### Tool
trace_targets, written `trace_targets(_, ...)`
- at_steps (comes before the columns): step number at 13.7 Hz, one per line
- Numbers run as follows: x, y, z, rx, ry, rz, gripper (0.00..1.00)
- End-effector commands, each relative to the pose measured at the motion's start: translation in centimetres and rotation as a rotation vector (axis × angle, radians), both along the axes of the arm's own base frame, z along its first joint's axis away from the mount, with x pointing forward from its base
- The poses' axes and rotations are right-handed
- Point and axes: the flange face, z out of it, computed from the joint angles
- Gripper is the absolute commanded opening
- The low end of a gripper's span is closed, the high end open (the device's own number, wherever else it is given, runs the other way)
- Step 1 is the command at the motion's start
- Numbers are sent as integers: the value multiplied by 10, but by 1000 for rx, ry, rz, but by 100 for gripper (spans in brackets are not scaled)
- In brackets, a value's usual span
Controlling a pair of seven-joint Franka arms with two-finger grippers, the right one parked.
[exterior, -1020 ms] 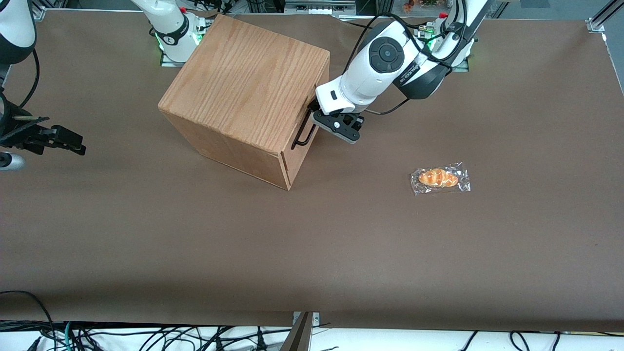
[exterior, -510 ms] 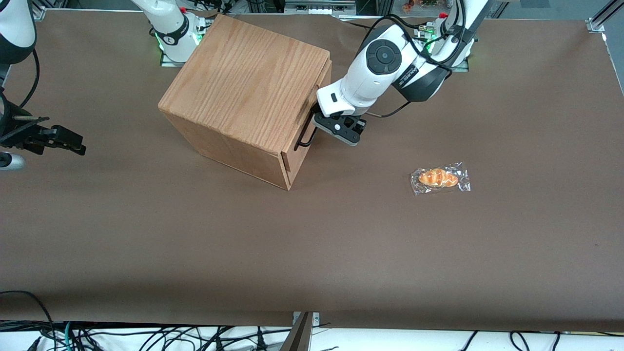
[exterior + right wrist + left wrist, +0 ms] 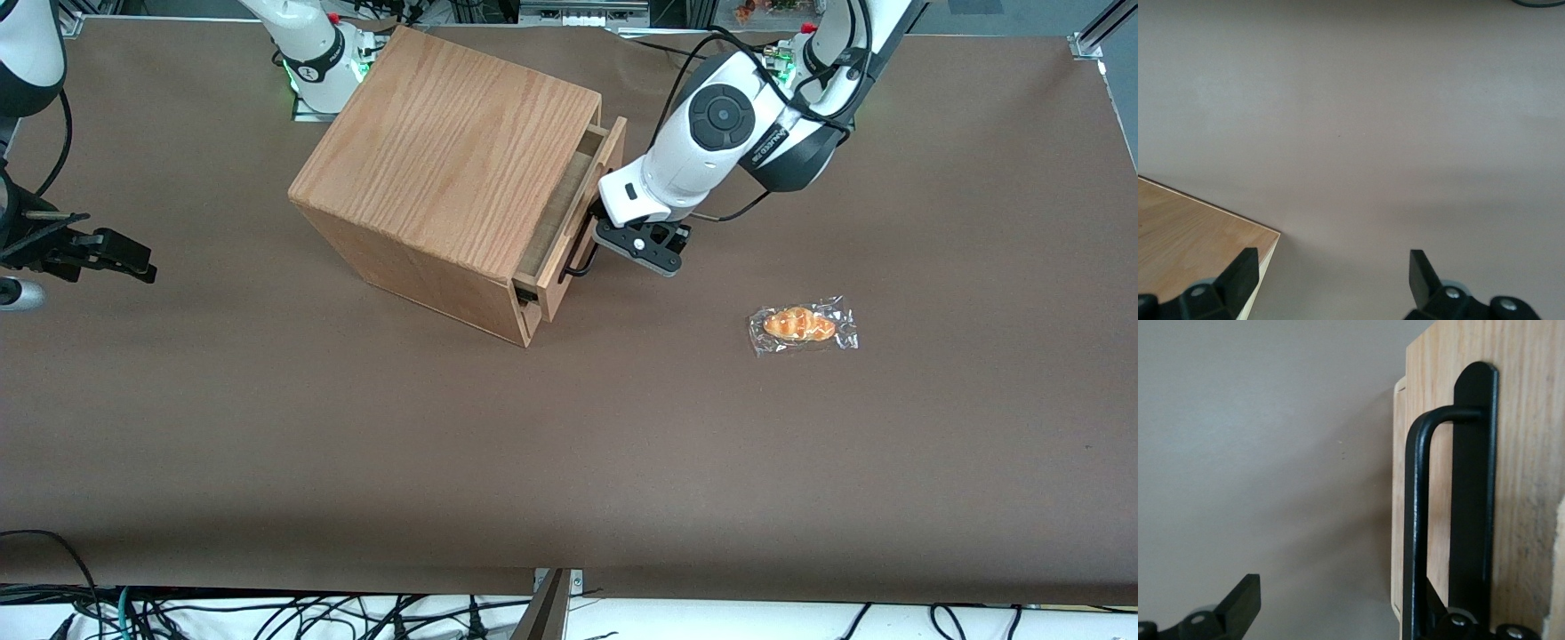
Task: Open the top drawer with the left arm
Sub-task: 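Pull the handle outward with the left gripper, sliding the drawer open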
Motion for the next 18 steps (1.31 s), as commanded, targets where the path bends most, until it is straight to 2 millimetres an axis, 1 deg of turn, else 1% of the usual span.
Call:
trace_targets(1, 9, 21, 2, 54, -32, 0, 100)
trace_targets(3, 16, 36, 3, 84, -32, 8, 100)
trace_targets(8, 25, 56, 5, 98, -18, 28, 100)
trace_targets(10, 34, 71, 6, 97, -23, 23, 100)
trace_targets(18, 55, 119, 11, 101, -19, -43, 100)
